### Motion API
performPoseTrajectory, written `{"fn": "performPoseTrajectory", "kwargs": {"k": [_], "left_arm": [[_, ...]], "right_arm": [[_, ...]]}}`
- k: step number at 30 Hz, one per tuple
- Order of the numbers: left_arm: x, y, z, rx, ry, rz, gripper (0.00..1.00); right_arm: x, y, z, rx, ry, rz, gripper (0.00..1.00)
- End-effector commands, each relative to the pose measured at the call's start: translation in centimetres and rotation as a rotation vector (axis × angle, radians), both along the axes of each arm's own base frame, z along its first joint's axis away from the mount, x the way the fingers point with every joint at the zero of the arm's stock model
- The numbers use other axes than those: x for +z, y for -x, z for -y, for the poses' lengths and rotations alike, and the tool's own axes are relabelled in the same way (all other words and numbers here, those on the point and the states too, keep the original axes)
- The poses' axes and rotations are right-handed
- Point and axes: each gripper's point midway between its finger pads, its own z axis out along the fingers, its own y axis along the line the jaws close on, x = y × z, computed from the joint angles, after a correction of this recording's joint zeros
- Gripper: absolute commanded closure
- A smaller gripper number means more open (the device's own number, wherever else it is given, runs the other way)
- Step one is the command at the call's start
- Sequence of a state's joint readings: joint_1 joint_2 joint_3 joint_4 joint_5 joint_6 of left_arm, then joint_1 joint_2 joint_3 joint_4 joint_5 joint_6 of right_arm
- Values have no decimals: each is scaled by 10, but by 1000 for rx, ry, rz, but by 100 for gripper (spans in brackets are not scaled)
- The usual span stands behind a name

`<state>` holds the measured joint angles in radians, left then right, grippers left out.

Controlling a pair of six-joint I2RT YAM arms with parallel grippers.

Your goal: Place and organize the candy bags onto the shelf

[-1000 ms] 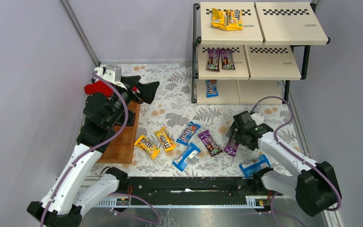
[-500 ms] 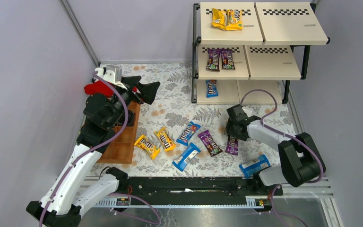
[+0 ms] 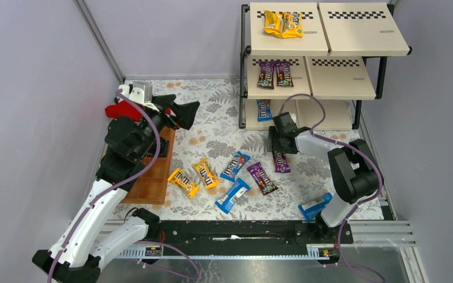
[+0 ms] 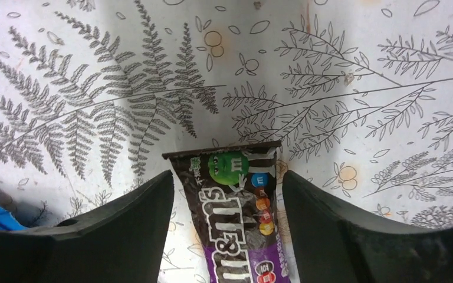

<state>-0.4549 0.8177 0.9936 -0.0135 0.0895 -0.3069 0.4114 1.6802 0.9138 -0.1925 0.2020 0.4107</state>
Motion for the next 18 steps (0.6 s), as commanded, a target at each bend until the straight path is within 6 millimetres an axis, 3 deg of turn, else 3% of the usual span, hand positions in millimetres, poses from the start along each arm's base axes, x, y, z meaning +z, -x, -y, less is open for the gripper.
{"fn": "performPoseTrajectory", "kwargs": {"k": [1, 4, 10, 14, 18], "left_arm": [[23, 4, -5, 20, 15, 63, 1], [24, 5, -4, 18, 14, 65, 1], [25, 7, -1, 0, 15, 62, 1], [21, 5, 4, -10, 9, 52, 1], [21, 5, 3, -3, 9, 54, 1]], "right_arm": [[21, 3, 2, 77, 33, -7, 21], [35, 25, 12, 62, 24, 3, 9], [47, 69, 15, -41, -229, -7, 5], [54, 78, 16, -140, -471, -7, 5], [55, 82, 19, -216, -601, -5, 10]]}}
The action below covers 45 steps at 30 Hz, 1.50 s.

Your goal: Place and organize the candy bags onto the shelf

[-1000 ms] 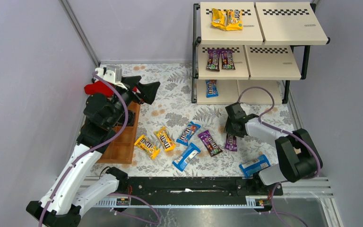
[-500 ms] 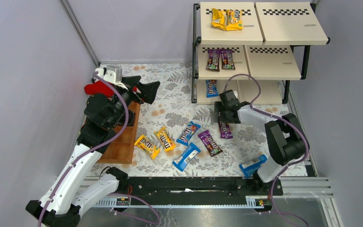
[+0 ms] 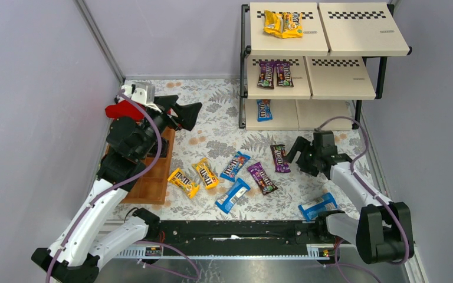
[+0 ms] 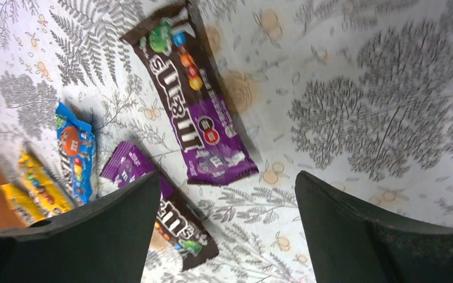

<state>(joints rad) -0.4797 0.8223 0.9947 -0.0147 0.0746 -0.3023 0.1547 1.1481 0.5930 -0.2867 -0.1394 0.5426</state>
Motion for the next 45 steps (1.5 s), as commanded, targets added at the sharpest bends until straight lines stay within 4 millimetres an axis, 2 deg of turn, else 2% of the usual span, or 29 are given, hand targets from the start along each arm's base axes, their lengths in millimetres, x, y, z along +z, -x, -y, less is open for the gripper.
{"fn": "performPoseTrajectory", "kwargs": {"k": [1, 3, 6, 12, 15, 20, 26, 35, 39, 45], "left_arm": [[23, 4, -3, 6, 13, 58, 1], [23, 5, -3, 7, 16, 59, 1], [25, 6, -4, 7, 19, 62, 1], [25, 6, -3, 5, 22, 63, 1], [25, 6, -4, 6, 24, 61, 1], [23, 4, -4, 13, 23, 53, 1], [22, 4, -3, 11, 23, 52, 1], [18, 1, 0, 10, 15, 40, 1], [16, -1, 0, 11, 12, 36, 1], [14, -2, 2, 9, 7, 31, 1]], "right_arm": [[8, 6, -20, -50, -257, -10, 13], [3, 9, -22, -81, -331, -21, 18], [-6, 11, -26, -123, -403, -23, 20], [-10, 6, -32, -183, -506, 38, 26], [-14, 3, -28, -265, -559, 99, 27], [-23, -4, -17, -363, -551, 131, 29], [-21, -19, -6, -443, -567, 223, 34], [-29, -31, -11, -438, -610, 210, 39], [-34, -32, -14, -427, -627, 210, 52], [-26, -35, -22, -352, -638, 230, 70]]}}
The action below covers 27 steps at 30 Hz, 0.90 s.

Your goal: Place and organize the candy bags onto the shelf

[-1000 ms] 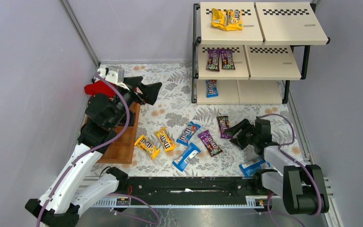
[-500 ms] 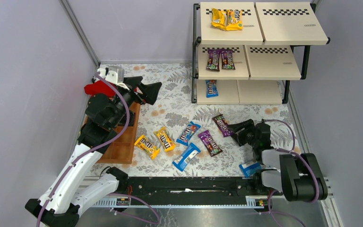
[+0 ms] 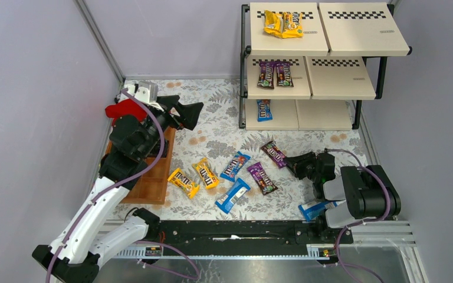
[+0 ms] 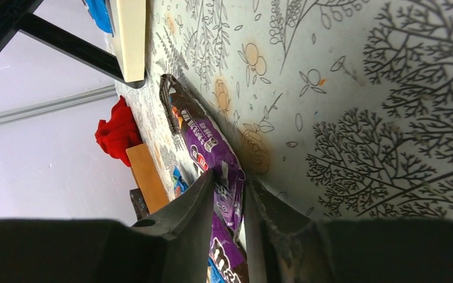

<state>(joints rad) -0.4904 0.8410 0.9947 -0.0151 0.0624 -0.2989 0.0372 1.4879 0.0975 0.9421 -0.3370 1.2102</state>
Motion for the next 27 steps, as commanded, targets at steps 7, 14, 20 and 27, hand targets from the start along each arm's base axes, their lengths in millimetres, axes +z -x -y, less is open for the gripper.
{"fn": "performPoseTrajectory", "kwargs": {"k": [7, 14, 20, 27], "left_arm": [[18, 1, -1, 7, 14, 41, 1], [19, 2, 0, 1, 17, 43, 1], [21, 4, 0, -2, 22, 47, 1], [26, 10, -2, -5, 34, 62, 1]], "right_arm": [[30, 3, -8, 101, 39, 95, 86], [62, 15, 3, 98, 145, 121, 100], [134, 14, 37, -18, 353, 224, 100], [222, 13, 80, -166, 591, 303, 100]]}}
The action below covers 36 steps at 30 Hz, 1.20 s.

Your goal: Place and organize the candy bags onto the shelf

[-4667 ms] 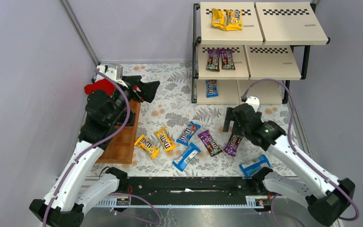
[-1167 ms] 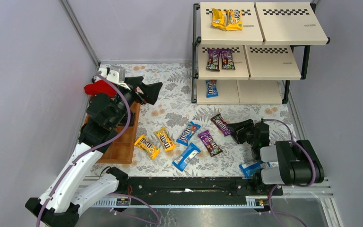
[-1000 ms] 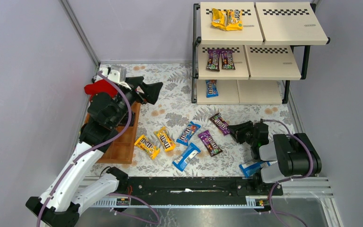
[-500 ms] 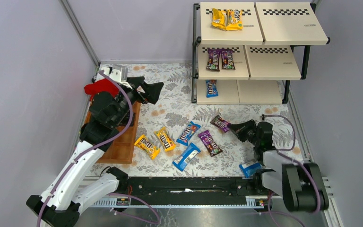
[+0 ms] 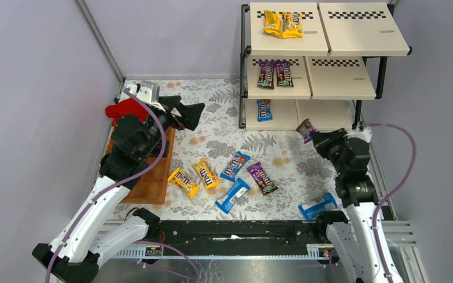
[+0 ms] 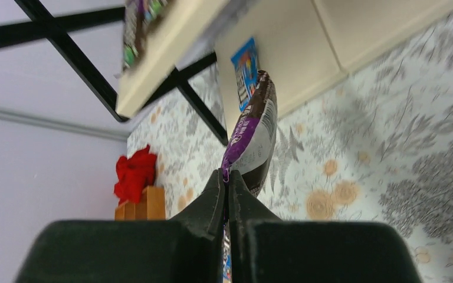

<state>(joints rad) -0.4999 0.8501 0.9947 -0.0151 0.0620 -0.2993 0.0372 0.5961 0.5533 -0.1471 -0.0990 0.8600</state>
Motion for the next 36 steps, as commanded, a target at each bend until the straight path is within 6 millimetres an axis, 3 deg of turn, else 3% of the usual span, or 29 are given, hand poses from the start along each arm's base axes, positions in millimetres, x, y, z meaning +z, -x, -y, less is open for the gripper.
{"fn": "performPoseTrajectory", "kwargs": {"k": [1, 4, 10, 18, 23, 30, 36], "left_arm": [[30, 11, -6, 4, 40, 72, 1], [33, 14, -8, 5, 45, 81, 1], [35, 16, -8, 6, 50, 88, 1], [32, 17, -3, -10, 54, 81, 1], [32, 20, 1, -30, 61, 80, 1], [25, 14, 0, 7, 33, 77, 1], [17, 12, 6, 30, 6, 73, 1]], "right_arm": [[34, 0, 38, -139, 203, -14, 100], [63, -12, 51, -197, 247, 15, 100], [136, -36, 56, -240, 260, 165, 100], [188, -79, 53, -263, 173, 292, 100], [189, -108, 61, -314, 98, 324, 100], [144, -144, 82, -343, 20, 266, 100], [110, -162, 82, -311, 3, 191, 100]]}}
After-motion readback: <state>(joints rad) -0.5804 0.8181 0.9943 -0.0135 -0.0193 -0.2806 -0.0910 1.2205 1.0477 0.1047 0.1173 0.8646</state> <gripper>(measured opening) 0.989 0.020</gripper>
